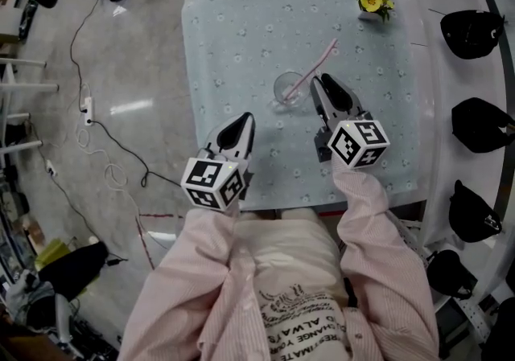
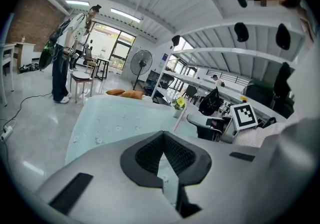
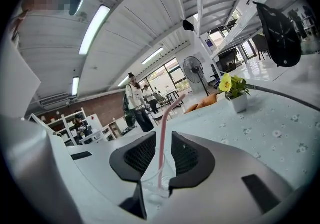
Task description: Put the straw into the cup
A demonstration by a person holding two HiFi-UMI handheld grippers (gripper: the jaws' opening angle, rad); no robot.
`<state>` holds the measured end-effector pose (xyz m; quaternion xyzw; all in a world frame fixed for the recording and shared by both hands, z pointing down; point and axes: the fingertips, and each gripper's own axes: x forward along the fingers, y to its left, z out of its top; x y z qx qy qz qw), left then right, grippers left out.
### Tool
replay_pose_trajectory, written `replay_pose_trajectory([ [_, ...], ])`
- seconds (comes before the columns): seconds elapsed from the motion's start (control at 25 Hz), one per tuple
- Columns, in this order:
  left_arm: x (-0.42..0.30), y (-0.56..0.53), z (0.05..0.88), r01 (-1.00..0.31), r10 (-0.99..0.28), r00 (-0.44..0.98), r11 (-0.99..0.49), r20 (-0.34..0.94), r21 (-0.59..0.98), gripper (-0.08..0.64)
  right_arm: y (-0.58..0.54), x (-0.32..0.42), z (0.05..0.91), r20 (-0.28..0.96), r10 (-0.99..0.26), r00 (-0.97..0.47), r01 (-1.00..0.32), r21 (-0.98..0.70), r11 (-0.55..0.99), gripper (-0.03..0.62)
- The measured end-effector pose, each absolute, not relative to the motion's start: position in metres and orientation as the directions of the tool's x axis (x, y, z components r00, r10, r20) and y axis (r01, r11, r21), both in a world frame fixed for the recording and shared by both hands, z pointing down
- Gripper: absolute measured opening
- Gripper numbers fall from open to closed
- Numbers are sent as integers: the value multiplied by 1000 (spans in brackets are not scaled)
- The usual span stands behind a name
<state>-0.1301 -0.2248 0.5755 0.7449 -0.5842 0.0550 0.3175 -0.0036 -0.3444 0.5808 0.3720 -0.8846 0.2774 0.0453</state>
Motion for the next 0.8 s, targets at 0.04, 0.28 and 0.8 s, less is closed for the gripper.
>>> replay_pose_trajectory([
  [0.04, -129, -225, 572, -907, -838, 313, -125, 446, 402, -2, -342, -2, 577, 285, -633, -720, -684, -445, 578, 82],
  [0.28, -121, -224, 545, -912, -852, 337, -189, 400, 365, -2, -325, 5, 551, 258, -625, -737, -671, -388, 631, 8],
  [0.8, -125, -218, 483, -929, -898, 325, -245, 295, 278, -2, -301, 16, 494, 179, -610, -772, -631, -328, 703, 0],
])
